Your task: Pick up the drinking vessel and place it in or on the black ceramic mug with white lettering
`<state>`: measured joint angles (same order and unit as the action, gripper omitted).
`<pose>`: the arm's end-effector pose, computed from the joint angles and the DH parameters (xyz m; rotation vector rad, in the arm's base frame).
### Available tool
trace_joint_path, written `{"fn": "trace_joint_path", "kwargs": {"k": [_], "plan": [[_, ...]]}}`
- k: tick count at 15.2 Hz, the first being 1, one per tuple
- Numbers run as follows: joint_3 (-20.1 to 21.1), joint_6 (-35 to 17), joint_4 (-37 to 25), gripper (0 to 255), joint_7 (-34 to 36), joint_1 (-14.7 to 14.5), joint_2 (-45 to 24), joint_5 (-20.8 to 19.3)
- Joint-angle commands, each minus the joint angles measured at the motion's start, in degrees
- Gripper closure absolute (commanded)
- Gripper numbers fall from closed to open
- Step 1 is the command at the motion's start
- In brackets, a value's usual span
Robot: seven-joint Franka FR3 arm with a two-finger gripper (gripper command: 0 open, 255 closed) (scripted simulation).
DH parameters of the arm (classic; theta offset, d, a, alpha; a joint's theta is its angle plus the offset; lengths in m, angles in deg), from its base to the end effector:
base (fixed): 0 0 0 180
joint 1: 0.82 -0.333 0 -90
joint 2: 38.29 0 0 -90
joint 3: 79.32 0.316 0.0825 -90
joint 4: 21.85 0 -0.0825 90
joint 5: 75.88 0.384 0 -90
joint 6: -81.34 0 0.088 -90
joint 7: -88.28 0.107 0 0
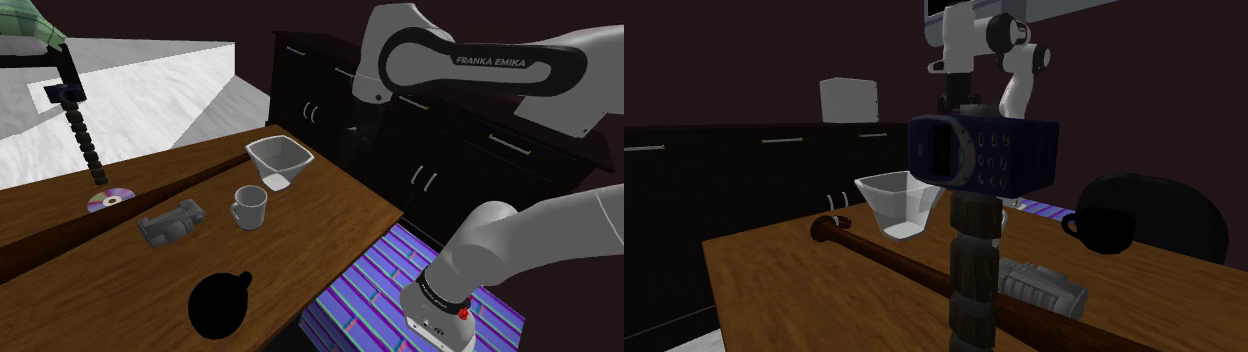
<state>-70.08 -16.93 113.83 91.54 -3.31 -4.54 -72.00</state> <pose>0.3580 0.0885 0.5272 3.1049 0.1644 -0.1028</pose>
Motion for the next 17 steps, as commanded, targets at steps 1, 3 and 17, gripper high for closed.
{"fn": "trace_joint_path", "kwargs": {"k": [1,3,17], "plan": [[1.6,-3.4,-0.3,0,2.0,-0.4,-3.2,1.1],[2.9,-6.6,-0.7,0,3.8,-0.8,-6.4,1.9],[10.7,-24.8,-12.5,0,16.8,-2.7,-33.5,0.3]]}}
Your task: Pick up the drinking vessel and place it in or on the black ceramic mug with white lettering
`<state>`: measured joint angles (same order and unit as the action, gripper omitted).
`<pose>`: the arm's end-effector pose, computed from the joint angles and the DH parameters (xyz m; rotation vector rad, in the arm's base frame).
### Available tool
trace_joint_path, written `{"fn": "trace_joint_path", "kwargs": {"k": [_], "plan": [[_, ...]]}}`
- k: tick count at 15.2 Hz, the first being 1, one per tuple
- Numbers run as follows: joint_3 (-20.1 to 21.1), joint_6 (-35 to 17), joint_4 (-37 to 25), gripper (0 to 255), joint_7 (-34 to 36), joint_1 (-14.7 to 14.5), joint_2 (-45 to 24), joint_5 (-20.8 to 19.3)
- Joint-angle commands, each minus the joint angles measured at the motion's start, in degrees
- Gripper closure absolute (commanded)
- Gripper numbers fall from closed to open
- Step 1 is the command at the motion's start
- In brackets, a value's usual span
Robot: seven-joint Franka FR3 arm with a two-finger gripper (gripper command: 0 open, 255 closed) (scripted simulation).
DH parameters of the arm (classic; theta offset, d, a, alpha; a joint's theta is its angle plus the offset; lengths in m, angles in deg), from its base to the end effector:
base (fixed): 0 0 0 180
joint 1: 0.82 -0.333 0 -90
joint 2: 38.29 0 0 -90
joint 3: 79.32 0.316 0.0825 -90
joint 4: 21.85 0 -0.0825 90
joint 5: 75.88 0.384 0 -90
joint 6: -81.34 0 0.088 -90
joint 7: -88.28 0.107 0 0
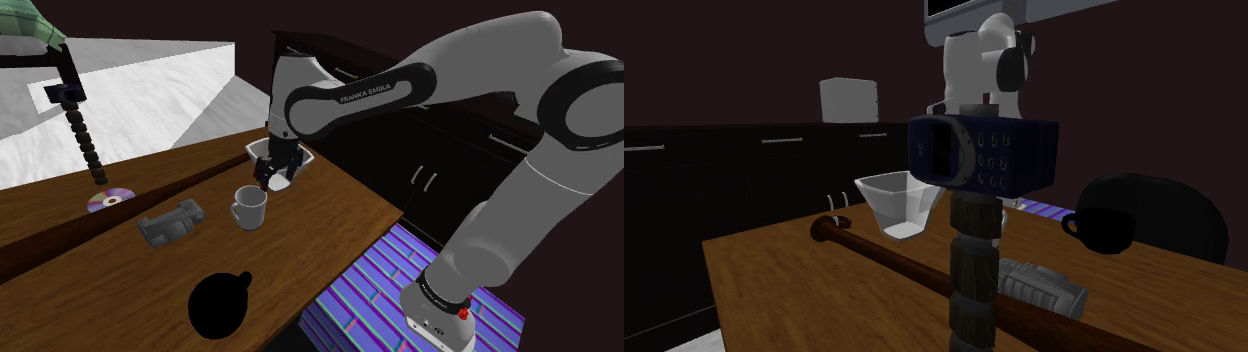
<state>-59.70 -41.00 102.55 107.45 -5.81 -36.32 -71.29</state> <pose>0.4783 0.2237 0.4072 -3.0896 -0.0800 0.0371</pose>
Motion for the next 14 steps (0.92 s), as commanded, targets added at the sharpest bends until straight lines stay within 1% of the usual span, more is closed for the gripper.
{"fn": "trace_joint_path", "kwargs": {"k": [1,3,10,14], "plan": [[0.6,-1.6,-2.6,0,2.0,-0.5,-3.8,-1.0],[0.9,-2.8,-4.8,0,3.5,-1.0,-7.0,-2.0],[1.1,-7.9,-2.5,0,4.3,-1.2,-9.9,-3.2],[1.2,-8.3,-2.4,0,4.4,-1.1,-10.2,-3.3]]}}
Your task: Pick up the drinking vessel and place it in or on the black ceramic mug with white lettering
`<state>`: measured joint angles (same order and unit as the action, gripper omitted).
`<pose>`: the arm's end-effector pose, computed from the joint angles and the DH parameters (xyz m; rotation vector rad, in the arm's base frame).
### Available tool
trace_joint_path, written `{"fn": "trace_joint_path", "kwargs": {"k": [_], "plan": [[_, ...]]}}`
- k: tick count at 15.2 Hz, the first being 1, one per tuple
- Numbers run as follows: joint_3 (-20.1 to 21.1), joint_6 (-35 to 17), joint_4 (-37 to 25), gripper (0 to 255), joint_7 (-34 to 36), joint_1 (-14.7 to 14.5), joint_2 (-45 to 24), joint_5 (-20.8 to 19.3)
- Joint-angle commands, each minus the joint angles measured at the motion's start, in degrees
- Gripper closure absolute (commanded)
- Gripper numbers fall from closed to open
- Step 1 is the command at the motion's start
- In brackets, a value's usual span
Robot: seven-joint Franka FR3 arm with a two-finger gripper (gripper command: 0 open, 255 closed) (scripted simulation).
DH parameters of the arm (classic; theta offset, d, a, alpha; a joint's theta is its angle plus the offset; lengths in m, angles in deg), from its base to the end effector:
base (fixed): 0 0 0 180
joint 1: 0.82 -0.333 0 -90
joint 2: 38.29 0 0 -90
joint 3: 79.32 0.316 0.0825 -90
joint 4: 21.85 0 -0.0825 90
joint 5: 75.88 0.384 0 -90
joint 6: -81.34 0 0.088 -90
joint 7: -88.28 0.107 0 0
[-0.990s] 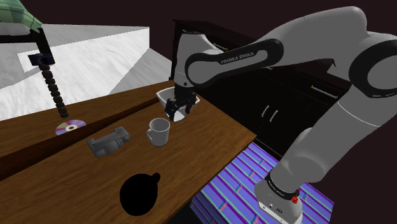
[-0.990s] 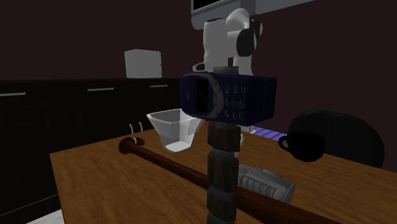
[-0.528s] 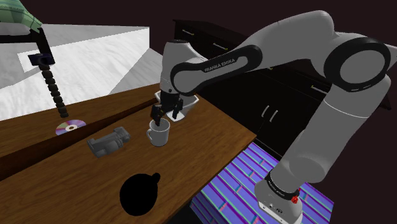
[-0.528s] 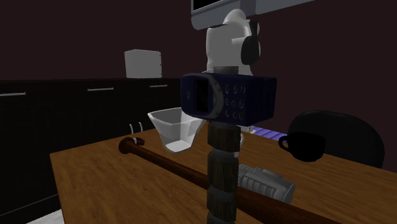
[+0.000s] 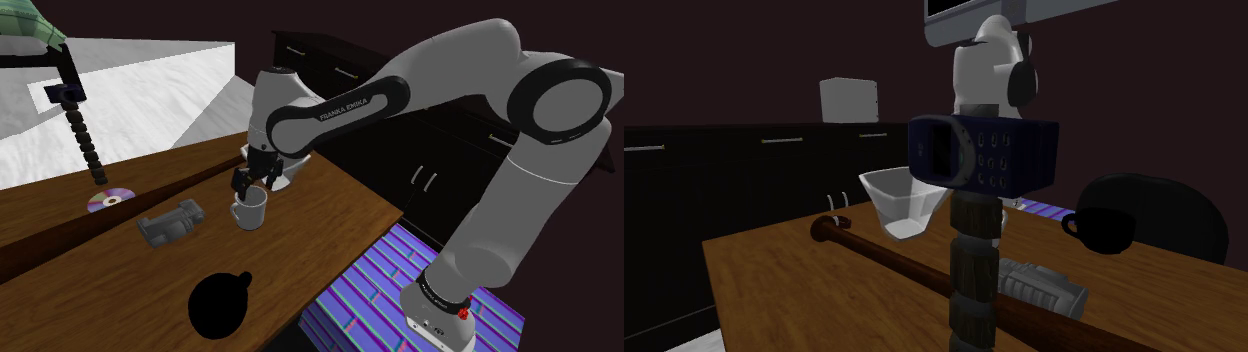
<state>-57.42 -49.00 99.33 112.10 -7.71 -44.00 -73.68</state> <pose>0.4952 0.2702 0.3772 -3.0500 -0.0914 -0.0462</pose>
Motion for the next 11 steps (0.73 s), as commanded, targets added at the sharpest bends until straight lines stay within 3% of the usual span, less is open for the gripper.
{"fn": "trace_joint_path", "kwargs": {"k": [1,4,5,11], "plan": [[-1.0,-0.3,0.8,0,-0.2,0.8,-2.5,-0.9],[-1.1,-0.3,0.8,0,-0.2,0.8,-2.5,-0.9],[-1.3,-1.3,1.9,255,-1.0,1.2,-2.4,-0.8],[-1.2,-0.4,0.8,255,-0.6,1.0,-2.7,-1.0]]}}
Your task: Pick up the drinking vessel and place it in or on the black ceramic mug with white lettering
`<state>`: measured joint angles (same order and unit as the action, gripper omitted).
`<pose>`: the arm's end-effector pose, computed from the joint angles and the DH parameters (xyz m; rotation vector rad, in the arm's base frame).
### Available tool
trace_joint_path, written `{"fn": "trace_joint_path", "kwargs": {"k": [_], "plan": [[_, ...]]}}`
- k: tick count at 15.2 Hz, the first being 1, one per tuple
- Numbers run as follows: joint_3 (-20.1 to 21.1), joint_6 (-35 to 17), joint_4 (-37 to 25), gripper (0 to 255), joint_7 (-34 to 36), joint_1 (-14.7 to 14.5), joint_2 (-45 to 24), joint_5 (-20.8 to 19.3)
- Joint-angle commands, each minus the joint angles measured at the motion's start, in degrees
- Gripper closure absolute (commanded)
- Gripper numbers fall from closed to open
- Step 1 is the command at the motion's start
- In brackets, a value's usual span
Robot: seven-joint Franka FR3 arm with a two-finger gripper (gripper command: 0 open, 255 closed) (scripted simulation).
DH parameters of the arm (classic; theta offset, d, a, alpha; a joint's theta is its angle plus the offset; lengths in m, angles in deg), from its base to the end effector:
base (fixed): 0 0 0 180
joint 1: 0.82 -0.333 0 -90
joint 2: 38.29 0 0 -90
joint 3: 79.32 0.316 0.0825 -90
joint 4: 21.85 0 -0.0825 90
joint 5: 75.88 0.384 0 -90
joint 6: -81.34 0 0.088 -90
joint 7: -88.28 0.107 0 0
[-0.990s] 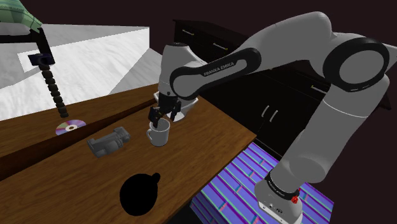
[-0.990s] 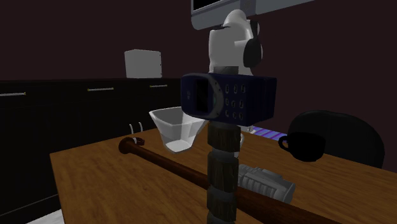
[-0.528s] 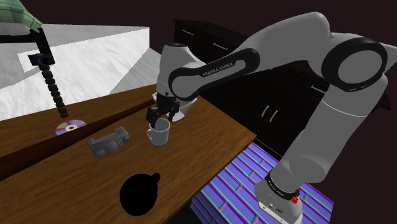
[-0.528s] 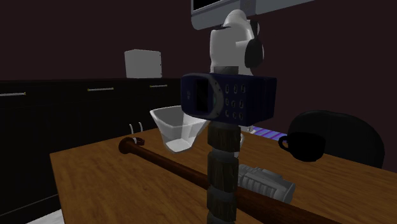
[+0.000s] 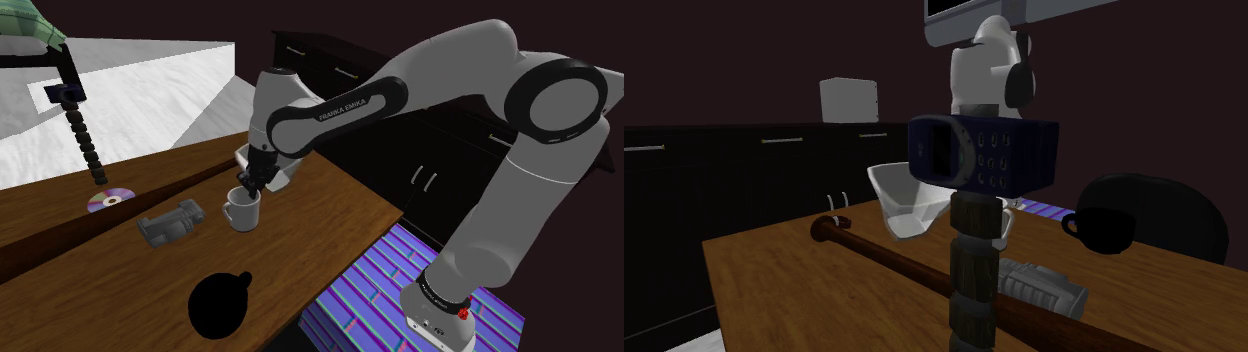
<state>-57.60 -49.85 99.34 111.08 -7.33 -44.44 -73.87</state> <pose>0.4995 0.2659 0.3745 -3.0469 -0.1054 -0.0585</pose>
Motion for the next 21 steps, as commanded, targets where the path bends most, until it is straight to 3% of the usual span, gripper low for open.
{"fn": "trace_joint_path", "kwargs": {"k": [1,21], "plan": [[-1.2,0.4,1.1,255,-0.2,0.9,-2.0,-0.6],[-0.5,13.7,-6.3,255,-0.2,1.3,4.3,1.6]]}}
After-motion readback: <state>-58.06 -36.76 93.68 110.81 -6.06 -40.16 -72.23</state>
